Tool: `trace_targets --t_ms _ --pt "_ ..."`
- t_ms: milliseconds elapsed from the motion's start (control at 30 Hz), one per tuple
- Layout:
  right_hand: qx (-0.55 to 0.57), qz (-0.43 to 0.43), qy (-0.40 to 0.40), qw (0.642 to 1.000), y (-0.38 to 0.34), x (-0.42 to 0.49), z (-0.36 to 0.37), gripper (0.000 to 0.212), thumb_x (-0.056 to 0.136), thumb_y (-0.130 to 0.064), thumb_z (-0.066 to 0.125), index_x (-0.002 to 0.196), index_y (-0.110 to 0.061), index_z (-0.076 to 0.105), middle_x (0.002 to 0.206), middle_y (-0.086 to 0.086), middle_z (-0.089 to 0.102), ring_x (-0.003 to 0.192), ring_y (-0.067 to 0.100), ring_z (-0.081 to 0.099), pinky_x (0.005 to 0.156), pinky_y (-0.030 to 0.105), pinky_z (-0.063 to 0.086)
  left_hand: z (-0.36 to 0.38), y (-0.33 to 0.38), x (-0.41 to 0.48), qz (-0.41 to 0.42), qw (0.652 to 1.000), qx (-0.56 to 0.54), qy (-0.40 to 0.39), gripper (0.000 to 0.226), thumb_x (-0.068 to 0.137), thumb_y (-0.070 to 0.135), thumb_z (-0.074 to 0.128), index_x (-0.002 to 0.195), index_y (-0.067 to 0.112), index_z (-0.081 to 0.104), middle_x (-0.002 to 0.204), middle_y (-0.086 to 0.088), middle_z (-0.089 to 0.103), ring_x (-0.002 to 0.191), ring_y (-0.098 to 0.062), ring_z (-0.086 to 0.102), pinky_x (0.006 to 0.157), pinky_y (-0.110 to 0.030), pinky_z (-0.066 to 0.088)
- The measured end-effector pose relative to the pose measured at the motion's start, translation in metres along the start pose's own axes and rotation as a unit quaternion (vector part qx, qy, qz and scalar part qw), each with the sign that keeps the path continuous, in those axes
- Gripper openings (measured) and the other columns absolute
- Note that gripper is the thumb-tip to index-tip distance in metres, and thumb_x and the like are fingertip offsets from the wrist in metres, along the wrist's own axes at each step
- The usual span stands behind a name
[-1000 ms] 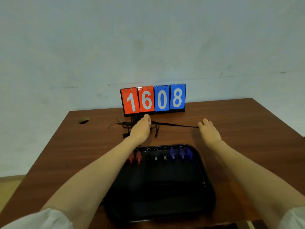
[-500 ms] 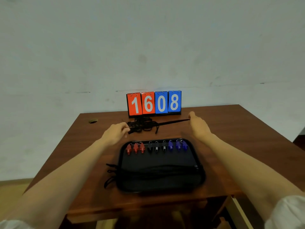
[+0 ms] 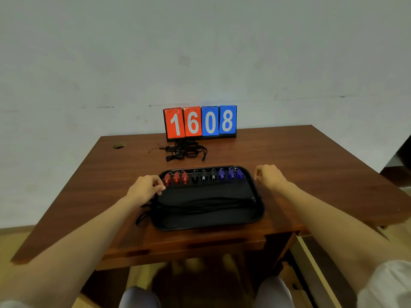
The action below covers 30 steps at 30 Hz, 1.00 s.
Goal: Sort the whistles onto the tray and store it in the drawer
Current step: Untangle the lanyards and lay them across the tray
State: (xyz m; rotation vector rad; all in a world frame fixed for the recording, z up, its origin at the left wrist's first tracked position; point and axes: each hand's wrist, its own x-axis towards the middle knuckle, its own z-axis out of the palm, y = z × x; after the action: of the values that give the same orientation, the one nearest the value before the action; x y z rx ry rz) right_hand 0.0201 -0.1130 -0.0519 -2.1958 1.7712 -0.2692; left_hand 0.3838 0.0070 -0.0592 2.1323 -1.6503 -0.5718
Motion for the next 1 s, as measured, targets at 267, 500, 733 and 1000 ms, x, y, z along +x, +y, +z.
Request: trace_targets --t_ms 267,500,733,1000 --pt "0.014 -0.001 -0.092 0.996 0.021 -0.016 0.01 0.018 0.092 -0.008 0.05 0.085 -0.009 0.068 0.1 0.013 0.07 0.088 0.026 0.062 0.076 0.034 0.048 0.022 -0.007 -0.009 0.001 0.998 0.047 -0.035 0.017 0.094 0.015 0.053 0.104 0.015 0.067 0.103 -0.001 0.065 0.099 -0.021 0.061 0.085 -0.031 0.048" --pt "0.042 -0.022 -0.096 0.994 0.025 -0.024 0.016 0.018 0.092 -0.011 0.054 0.082 -0.012 0.068 0.095 0.008 0.071 0.087 0.022 0.064 0.075 0.031 0.048 0.029 -0.017 -0.017 0.029 0.994 0.1 0.017 0.009 0.09 0.016 0.056 0.083 0.02 0.058 0.094 -0.001 0.065 0.086 -0.019 0.058 0.075 -0.034 0.049" --pt "0.073 -0.054 -0.114 0.989 0.031 -0.029 0.014 0.015 0.091 -0.012 0.056 0.081 -0.014 0.067 0.089 0.0 0.066 0.087 0.016 0.06 0.077 0.027 0.043 0.031 -0.028 -0.031 0.083 0.992 0.089 0.032 0.011 0.085 0.013 0.058 0.077 0.02 0.058 0.089 0.003 0.061 0.094 -0.018 0.048 0.086 -0.038 0.042" --pt "0.082 -0.081 -0.142 0.983 0.042 -0.041 0.013 0.006 0.087 -0.015 0.064 0.084 -0.017 0.068 0.078 -0.01 0.063 0.077 0.006 0.058 0.07 0.017 0.045 0.036 -0.043 -0.037 0.119 0.991 0.05 0.042 0.016 0.084 0.014 0.061 0.073 0.024 0.059 0.079 0.009 0.062 0.087 -0.015 0.049 0.086 -0.039 0.039"
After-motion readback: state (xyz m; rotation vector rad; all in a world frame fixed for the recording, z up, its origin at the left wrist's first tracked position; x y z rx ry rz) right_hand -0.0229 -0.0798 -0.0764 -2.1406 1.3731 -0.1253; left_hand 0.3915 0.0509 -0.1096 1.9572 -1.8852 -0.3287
